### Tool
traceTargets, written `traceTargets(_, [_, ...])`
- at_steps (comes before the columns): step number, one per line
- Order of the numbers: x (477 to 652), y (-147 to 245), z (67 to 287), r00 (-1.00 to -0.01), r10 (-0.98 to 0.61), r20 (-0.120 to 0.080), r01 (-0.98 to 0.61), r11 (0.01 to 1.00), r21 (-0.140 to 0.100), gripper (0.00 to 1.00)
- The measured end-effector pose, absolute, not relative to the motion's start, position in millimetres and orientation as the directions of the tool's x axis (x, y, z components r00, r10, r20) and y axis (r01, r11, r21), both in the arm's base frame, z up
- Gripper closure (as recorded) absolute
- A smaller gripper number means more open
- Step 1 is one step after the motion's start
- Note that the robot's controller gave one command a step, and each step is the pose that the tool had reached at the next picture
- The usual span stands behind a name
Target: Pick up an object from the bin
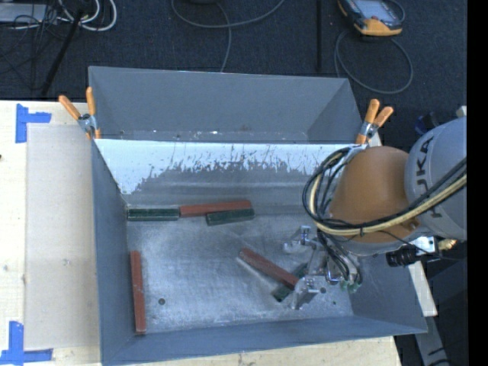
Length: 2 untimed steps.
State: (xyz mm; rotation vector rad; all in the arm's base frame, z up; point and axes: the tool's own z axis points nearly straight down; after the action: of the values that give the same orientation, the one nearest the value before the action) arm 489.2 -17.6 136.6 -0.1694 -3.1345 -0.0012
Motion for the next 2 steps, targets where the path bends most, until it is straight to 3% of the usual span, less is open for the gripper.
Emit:
traceTargets(1, [542.1,-29.5,74.5,-1.0,-0.027,-0.013,-0.027,1.0,0.003,1.0])
traceTargets(2, [542.1,-29.5,74.5,-1.0,-0.027,-0.013,-0.027,1.0,0.003,1.0])
